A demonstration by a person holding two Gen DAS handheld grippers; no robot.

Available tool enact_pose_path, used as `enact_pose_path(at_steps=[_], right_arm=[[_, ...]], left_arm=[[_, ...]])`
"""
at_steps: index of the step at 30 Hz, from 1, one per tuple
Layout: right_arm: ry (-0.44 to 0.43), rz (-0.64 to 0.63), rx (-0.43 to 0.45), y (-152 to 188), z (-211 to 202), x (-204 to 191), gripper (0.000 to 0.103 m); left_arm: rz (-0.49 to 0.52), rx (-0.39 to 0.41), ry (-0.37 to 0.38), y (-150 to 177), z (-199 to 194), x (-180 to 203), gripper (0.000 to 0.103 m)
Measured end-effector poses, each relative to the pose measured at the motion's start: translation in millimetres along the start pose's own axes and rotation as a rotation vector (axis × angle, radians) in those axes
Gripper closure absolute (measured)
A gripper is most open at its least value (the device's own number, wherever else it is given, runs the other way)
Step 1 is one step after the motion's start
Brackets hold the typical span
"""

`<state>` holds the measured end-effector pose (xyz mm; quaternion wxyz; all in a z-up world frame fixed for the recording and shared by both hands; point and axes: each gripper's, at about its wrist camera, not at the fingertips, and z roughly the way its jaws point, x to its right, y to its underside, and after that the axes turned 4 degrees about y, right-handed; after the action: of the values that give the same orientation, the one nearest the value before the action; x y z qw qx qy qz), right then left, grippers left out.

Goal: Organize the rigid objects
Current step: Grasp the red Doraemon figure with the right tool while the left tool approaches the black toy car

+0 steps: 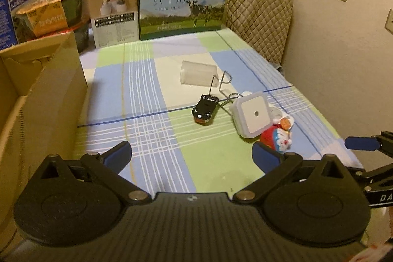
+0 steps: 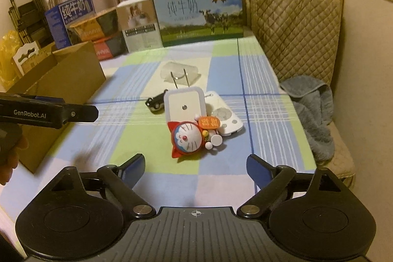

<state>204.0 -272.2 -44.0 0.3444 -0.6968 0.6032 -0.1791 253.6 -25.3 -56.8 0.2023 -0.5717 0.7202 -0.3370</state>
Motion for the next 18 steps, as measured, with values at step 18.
enact_pose_path(at_steps=[18], right_arm=[[-0.108,-0.066,-0.103,-23.1,87.0,10.2,0.013]], left_arm=[[-0.027,0.024,0.015,-13.6,43.0,-23.4,0.001]])
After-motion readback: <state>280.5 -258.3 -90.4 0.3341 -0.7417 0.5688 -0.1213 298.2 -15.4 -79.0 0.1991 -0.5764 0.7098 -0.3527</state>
